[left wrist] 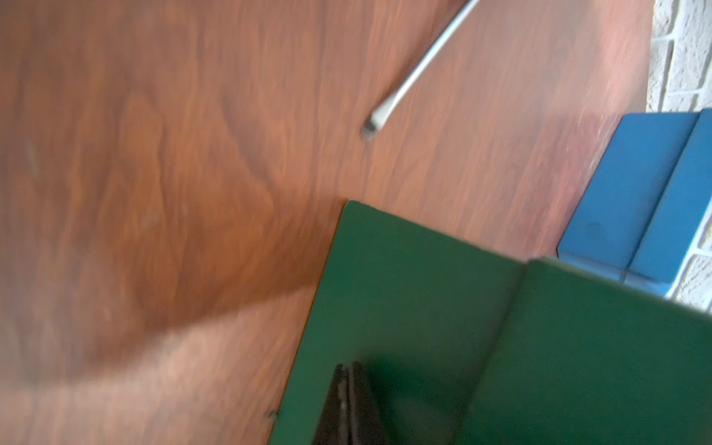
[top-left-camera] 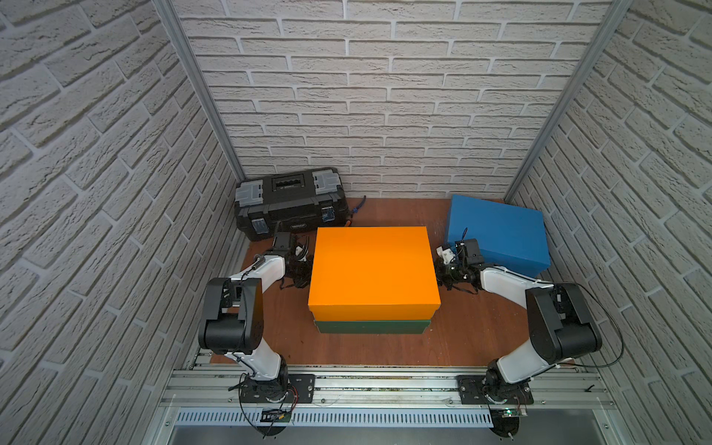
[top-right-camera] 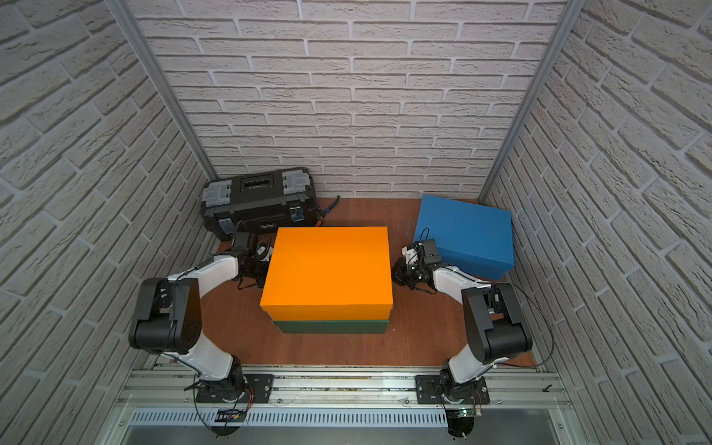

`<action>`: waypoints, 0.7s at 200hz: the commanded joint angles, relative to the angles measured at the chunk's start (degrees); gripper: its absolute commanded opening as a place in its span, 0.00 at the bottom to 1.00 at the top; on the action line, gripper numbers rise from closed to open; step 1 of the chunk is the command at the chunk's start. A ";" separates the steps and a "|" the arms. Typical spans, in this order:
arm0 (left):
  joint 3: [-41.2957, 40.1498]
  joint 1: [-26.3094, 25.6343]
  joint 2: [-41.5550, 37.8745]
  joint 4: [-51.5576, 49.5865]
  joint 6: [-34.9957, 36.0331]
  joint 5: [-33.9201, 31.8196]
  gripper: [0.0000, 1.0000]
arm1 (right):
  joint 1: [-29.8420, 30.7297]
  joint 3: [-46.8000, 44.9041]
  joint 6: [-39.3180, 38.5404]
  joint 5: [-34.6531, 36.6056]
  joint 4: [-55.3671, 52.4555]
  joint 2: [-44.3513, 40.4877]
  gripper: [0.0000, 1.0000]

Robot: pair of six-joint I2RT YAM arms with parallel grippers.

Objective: Stack the shoeboxes
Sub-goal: Move the shoeboxes to the center of the board.

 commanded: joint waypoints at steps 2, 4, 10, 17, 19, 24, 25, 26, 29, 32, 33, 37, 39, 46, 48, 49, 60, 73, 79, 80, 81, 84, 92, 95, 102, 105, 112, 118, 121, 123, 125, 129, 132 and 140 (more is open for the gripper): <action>3.43 -1.09 1.96 2.14 0.38 4.93 0.06 | 2.94 4.79 -0.14 -4.28 1.80 1.73 0.03; 3.65 -1.08 2.15 2.05 0.55 4.86 0.06 | 3.06 5.11 -0.18 -4.19 1.60 1.90 0.03; 4.22 -0.94 2.62 1.67 0.93 4.90 0.06 | 3.28 6.30 -0.48 -3.97 1.00 2.55 0.03; 4.76 -0.76 3.09 1.37 1.25 4.86 0.06 | 3.44 7.43 -0.84 -3.80 0.27 3.23 0.03; 4.93 -0.74 3.23 1.33 1.38 4.84 0.06 | 3.54 7.71 -0.95 -3.69 -0.02 3.37 0.03; 5.22 -0.54 3.57 1.21 1.54 4.88 0.06 | 3.68 8.49 -1.19 -3.50 -0.57 3.89 0.03; 5.25 -0.50 3.61 1.20 1.53 4.90 0.06 | 3.67 8.61 -1.17 -3.45 -0.64 3.96 0.03; 5.26 -0.44 3.63 1.20 1.52 4.91 0.06 | 3.66 8.72 -1.21 -3.42 -0.71 4.09 0.03; 5.36 -0.32 3.79 1.15 1.65 4.96 0.06 | 3.80 9.12 -1.26 -3.29 -0.96 4.43 0.03; 5.42 -0.15 3.97 1.09 1.62 5.00 0.06 | 3.84 9.48 -1.40 -3.24 -1.23 4.66 0.03; 5.44 -0.13 4.03 1.10 1.66 5.01 0.06 | 3.79 9.59 -1.41 -3.23 -1.27 4.70 0.03; 5.51 0.03 4.12 1.01 1.68 5.09 0.06 | 3.91 10.02 -1.54 -3.02 -1.70 5.01 0.03; 5.53 0.10 4.10 0.99 1.65 5.14 0.06 | 3.94 10.23 -1.56 -2.97 -1.89 5.13 0.03; 5.39 0.40 4.17 1.02 1.75 5.19 0.06 | 3.99 10.80 -1.83 -2.60 -2.52 5.50 0.03; 5.33 0.41 4.11 0.97 1.80 5.19 0.07 | 3.98 10.99 -1.92 -2.49 -2.65 5.57 0.03; 5.30 0.50 4.10 0.91 1.83 5.19 0.07 | 3.99 11.10 -1.93 -2.46 -2.77 5.59 0.03; 4.94 1.00 3.80 0.52 2.11 4.70 0.08 | 4.01 11.99 -2.92 -1.32 -4.47 5.62 0.06; 4.77 1.66 3.21 -1.18 2.95 2.87 0.13 | 4.01 13.68 -5.44 1.22 -8.39 5.08 0.10; 4.73 2.08 2.97 -2.01 3.61 2.33 0.16 | 4.01 14.66 -7.19 3.20 -11.01 4.57 0.15; 4.70 2.21 2.87 -2.12 3.75 2.26 0.16 | 4.01 14.91 -7.47 3.59 -11.48 4.48 0.15; 4.72 2.24 2.78 -2.27 3.86 2.10 0.17 | 4.01 15.03 -7.74 3.92 -11.93 4.39 0.16; 4.75 2.41 2.56 -2.70 4.23 1.58 0.19 | 4.01 15.59 -8.52 4.97 -13.15 4.12 0.18; 4.64 3.11 1.97 -3.73 5.11 0.44 0.21 | 3.99 16.62 -9.94 7.30 -15.58 3.21 0.21; 4.59 3.37 1.64 -3.93 5.40 0.18 0.22 | 3.95 16.98 -10.43 7.99 -16.30 2.90 0.22; 4.39 4.29 0.93 -4.16 5.77 -0.10 0.24 | 3.92 17.59 -11.58 9.42 -17.82 2.29 0.27; 4.28 4.59 0.68 -4.21 5.87 -0.29 0.25 | 3.92 18.03 -11.95 9.90 -18.40 2.01 0.29; 4.20 5.51 0.16 -4.46 6.07 -0.59 0.27 | 3.92 18.81 -12.92 10.62 -19.77 1.77 0.34; 4.27 6.09 -0.36 -4.74 6.45 -0.76 0.28 | 3.82 19.50 -13.74 10.96 -21.17 1.58 0.38; 4.31 6.42 -0.53 -4.89 6.73 -0.91 0.28 | 3.84 19.88 -14.08 11.13 -21.83 1.58 0.39; 4.35 6.51 -0.67 -5.05 6.84 -1.06 0.29 | 3.83 20.07 -14.21 11.35 -22.26 1.53 0.40; 4.48 6.68 -0.73 -5.27 6.91 -1.17 0.30 | 3.79 20.25 -14.35 11.43 -22.59 1.50 0.41; 4.60 6.80 -0.95 -5.47 7.30 -1.32 0.31 | 3.82 20.61 -14.58 11.76 -23.24 1.42 0.43; 4.80 6.90 -1.08 -5.75 7.66 -1.46 0.32 | 3.84 20.70 -14.88 11.95 -23.57 1.36 0.44; 5.37 7.14 -1.28 -6.52 8.34 -1.78 0.33 | 3.79 20.99 -15.21 12.33 -24.27 1.06 0.47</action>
